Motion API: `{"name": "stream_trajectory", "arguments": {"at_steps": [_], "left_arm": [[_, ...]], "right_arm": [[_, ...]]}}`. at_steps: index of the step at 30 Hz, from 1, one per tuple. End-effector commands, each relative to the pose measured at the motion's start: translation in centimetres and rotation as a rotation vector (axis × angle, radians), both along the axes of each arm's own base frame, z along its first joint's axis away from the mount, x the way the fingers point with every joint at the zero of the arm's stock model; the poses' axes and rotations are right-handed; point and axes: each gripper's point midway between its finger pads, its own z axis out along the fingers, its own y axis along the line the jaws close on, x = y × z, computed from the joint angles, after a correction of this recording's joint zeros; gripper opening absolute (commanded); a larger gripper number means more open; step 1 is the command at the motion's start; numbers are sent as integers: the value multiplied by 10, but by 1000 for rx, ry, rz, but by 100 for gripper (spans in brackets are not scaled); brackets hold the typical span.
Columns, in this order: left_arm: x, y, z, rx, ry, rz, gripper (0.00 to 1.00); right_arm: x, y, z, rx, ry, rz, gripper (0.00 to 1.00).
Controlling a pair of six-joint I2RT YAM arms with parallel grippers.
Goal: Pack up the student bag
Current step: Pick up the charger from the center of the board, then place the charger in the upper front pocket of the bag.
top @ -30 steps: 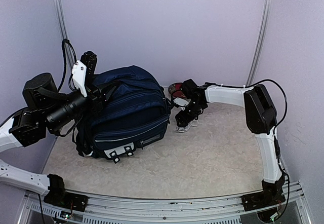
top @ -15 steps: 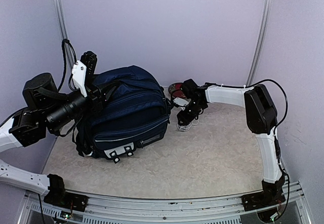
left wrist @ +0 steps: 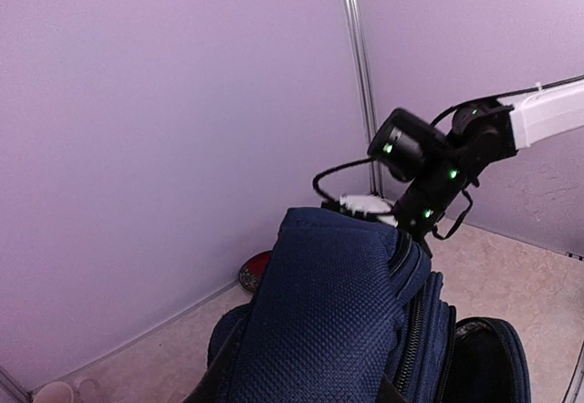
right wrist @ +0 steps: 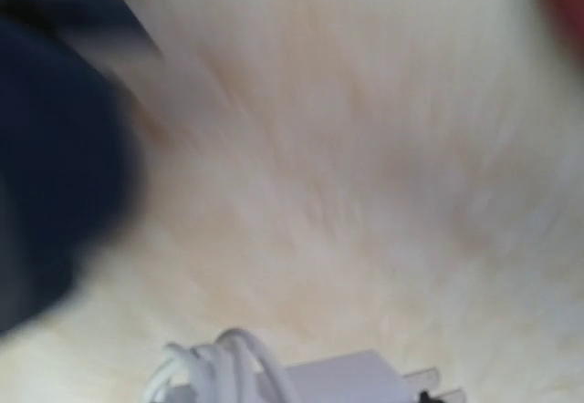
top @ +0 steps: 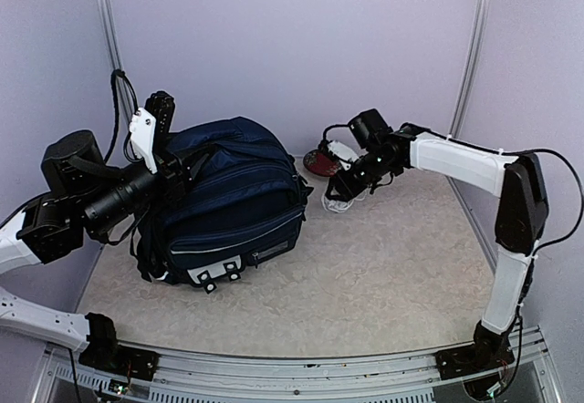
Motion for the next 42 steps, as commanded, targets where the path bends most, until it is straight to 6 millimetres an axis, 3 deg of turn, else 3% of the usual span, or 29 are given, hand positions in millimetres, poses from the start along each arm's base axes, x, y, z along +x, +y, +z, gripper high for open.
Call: {"name": "stream_trajectory", "arguments": {"at_steps": [1,4,8,10,12,16,22,25,26,29,34,42], "left_arm": [[1,10,43,-147,-51,14,0],[1,10,46,-158,-56,13,0],[2,7,46,-162,-55,10,0],[3,6,46,-165,-51,9,0],[3,6,47,-176,-48,13,0],[5,7,49,-194,-42,24,0],[3,2,50,-214,-38,-5,0],[-4,-5,54,-256,-27,-70,0],[-7,-7,55,-264,-27,-88,0],[-11,-10,60,-292,-20,-108,0],[-10,-10,65,-311,-22,-88,0],[-1,-6,75,-322,-48,-22,0]], "right_arm": [[-39,19,149,316,-219,76,24],[-83,34,216,444,-340,178,23],[-163,66,281,629,-456,384,22],[-196,83,296,714,-480,487,21],[-221,99,298,782,-476,570,21],[-251,123,289,898,-357,691,19],[-263,154,259,866,-225,647,17],[-251,170,237,806,-230,529,17],[-244,172,233,792,-230,487,17],[-216,181,200,666,-198,344,15],[-195,175,158,509,-171,229,16],[-186,155,107,299,-121,124,16]]}}
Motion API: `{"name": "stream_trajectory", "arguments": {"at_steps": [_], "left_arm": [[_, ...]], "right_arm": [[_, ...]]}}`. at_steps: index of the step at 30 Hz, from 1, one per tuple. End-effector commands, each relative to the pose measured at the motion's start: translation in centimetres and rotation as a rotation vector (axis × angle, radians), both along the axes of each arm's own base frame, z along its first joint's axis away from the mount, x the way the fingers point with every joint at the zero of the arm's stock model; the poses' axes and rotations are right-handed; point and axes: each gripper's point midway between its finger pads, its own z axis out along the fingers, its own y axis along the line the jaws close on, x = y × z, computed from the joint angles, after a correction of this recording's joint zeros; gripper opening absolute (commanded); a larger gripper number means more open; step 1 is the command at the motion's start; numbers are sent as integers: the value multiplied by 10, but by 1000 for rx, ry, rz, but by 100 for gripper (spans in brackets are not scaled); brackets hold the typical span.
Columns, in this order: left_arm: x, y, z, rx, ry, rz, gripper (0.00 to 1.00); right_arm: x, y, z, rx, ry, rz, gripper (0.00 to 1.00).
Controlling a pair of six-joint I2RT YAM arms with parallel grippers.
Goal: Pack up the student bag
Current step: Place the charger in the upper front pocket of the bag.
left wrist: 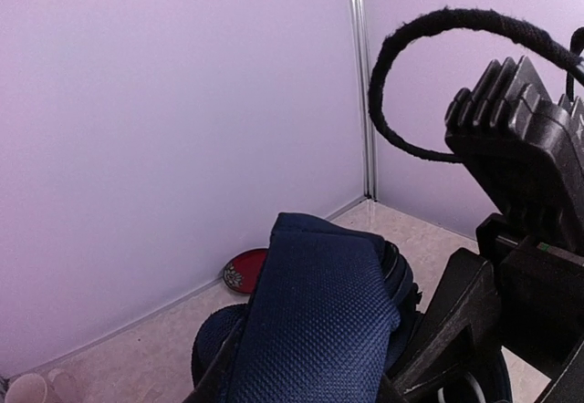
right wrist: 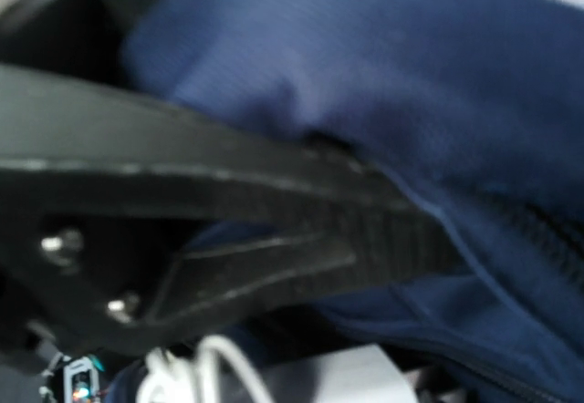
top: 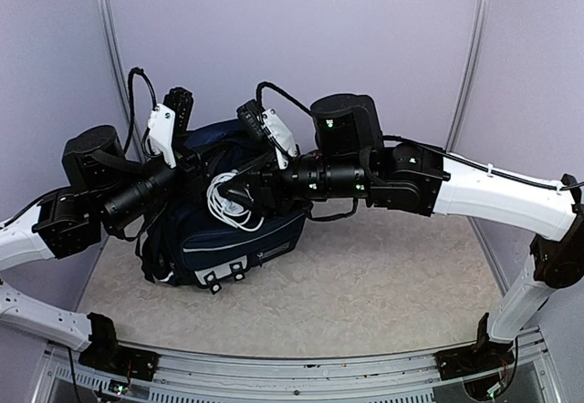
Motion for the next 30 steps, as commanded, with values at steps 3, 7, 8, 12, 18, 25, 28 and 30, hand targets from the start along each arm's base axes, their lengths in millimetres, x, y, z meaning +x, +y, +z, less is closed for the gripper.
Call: {"name": "stream_trajectory", "arguments": {"at_steps": [3,7,8,12,18,25,28,30], "left_arm": [[-10,21,81,-291,-98,13,0],[-5,29,81,-285,-100,58,0],[-2,32,80,-281,-99,78,0],[6,40,79,-267,-107,134,0],[3,33,86,-282,-122,91,0],[6,56,97,-314,-140,168,0],[5,61,99,-330,-150,180,0],[5,58,99,-328,-155,164,0]], "right_arm": [[39,-35,-123,-420,96,-267,15],[33,-36,-126,-450,103,-232,15],[29,-36,-121,-442,97,-208,15],[11,-40,-101,-388,51,-136,15],[9,-50,-114,-406,61,-162,13],[11,-66,-137,-480,78,-208,13],[14,-73,-131,-499,62,-235,13],[15,-73,-125,-495,48,-235,13]]}}
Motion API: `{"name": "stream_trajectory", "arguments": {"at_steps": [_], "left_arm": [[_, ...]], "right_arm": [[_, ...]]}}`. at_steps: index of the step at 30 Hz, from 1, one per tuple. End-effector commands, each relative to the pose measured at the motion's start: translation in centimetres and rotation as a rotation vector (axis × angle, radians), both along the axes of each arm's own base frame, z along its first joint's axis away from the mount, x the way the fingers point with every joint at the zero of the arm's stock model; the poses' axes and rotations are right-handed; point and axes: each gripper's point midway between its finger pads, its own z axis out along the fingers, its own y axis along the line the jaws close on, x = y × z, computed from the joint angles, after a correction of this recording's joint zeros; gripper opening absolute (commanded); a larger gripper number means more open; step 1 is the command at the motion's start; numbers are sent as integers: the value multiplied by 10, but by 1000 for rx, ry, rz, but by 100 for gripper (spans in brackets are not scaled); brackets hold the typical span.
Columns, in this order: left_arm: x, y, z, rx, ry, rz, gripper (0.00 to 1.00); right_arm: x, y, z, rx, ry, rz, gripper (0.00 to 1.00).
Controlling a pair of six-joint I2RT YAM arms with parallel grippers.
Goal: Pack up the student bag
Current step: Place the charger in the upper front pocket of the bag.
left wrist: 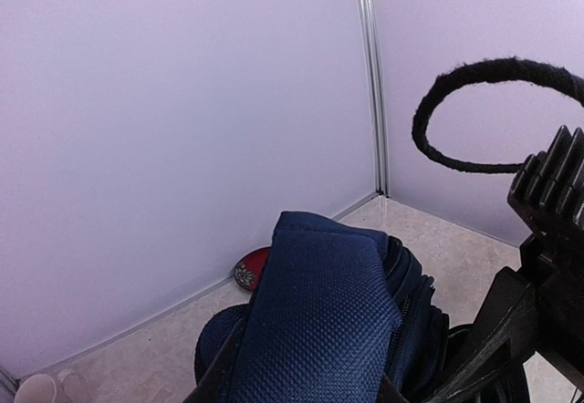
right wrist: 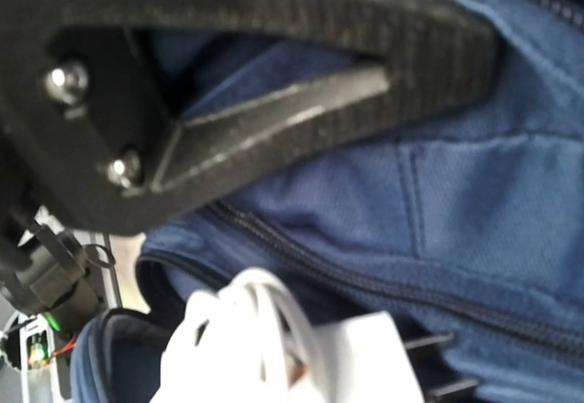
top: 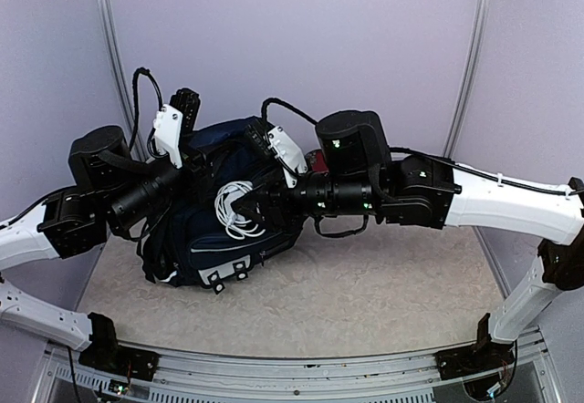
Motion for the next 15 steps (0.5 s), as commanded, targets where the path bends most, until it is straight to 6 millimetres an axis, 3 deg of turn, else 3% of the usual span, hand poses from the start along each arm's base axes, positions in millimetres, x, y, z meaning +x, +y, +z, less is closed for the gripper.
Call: {"name": "stream_trajectory", "arguments": {"at_steps": [1,5,9,12,15], "left_arm": [[-5,55,100,-344,-149,97,0],[-16,43,102,-365,-174,-3,0],[-40,27,114,-407,-236,-180,0],[-48,20,122,-424,-241,-245,0],[-49,25,126,-441,-243,-242,0]], "right_arm": [[21,-53,-94,-385,79,-171,13],[33,-53,-98,-382,92,-191,12],[52,-39,-107,-400,58,-208,11],[59,-38,-130,-470,34,-220,10],[61,-48,-156,-526,13,-234,15]]}}
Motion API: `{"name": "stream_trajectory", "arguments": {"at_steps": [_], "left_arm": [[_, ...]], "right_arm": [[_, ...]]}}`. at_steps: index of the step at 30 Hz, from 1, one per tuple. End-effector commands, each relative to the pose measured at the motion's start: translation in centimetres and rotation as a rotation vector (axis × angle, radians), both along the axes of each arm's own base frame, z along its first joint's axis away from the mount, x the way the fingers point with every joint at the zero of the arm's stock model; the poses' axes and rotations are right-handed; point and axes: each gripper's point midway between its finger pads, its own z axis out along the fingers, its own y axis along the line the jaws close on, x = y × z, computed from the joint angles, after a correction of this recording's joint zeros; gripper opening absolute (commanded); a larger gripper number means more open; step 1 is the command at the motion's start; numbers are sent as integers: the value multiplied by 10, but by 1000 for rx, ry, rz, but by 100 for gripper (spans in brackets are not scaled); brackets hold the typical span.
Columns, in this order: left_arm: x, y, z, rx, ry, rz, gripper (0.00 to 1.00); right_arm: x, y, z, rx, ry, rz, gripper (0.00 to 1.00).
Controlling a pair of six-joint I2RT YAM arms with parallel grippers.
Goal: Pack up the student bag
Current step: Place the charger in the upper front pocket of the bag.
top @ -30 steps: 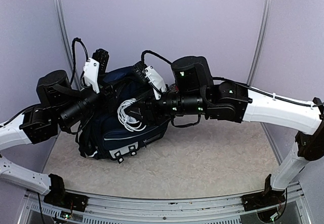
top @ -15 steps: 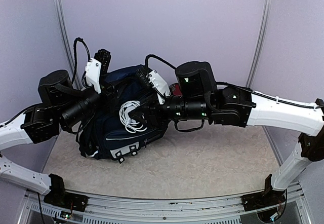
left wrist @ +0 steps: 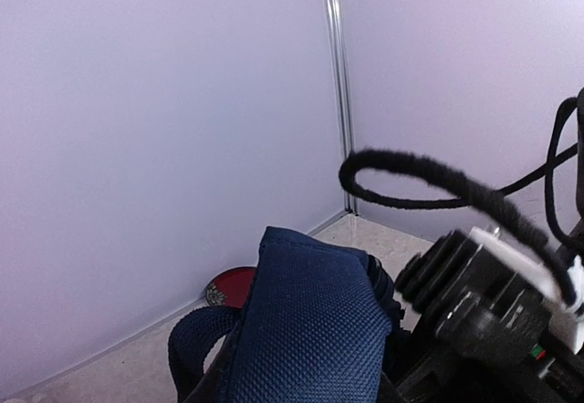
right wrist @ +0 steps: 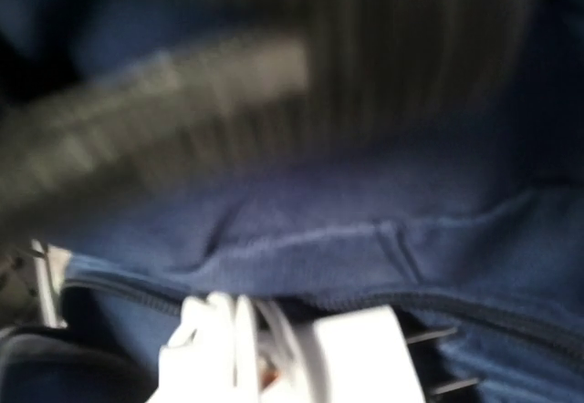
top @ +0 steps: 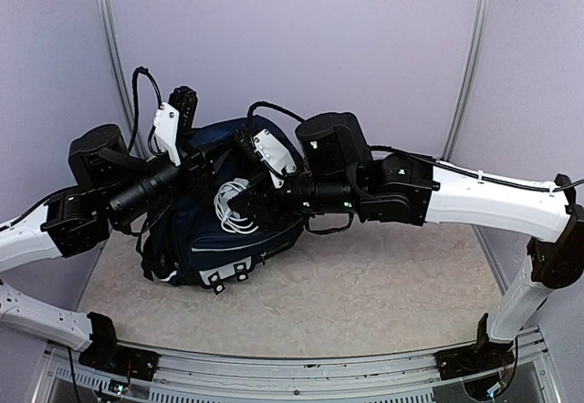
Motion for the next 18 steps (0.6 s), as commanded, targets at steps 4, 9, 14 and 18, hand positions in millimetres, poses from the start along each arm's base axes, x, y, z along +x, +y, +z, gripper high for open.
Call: {"name": "stream_trajectory", "arguments": {"at_steps": [4,9,14,18], "left_arm": [[-28,48,114,-401,-167,-10,0],[-18,60,107,-384,-155,82,0],[-12,63,99,-349,-147,128,0],[-14,56,95,-333,-145,99,0]], "right_arm": [[28,-59,-128,-373,70,-154,22],[17,-55,-91,-291,55,-88,47],[2,-49,-37,-154,23,9,68],[-5,-48,-1,-77,-6,48,74]]}}
